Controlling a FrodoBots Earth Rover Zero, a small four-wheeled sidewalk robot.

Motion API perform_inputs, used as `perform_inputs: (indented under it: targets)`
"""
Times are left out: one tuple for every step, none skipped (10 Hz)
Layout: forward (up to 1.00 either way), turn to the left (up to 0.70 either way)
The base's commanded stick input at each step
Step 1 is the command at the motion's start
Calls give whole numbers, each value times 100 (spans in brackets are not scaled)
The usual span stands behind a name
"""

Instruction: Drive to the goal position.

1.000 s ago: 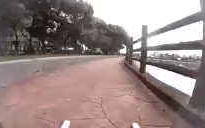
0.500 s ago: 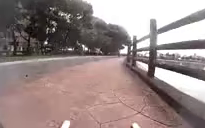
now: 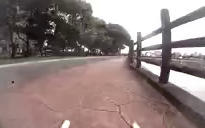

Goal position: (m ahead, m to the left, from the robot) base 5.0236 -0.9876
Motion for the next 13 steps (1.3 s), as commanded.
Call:
perform_inputs:
  targets:
    - [100,-38]
    - [100,-31]
    - [100,-12]
    - [100,0]
    - [100,0]
    - [100,0]
    - [100,0]
    - [100,0]
    - [100,0]
    - [100,0]
    - [100,0]
    - [100,0]
    - [100,0]
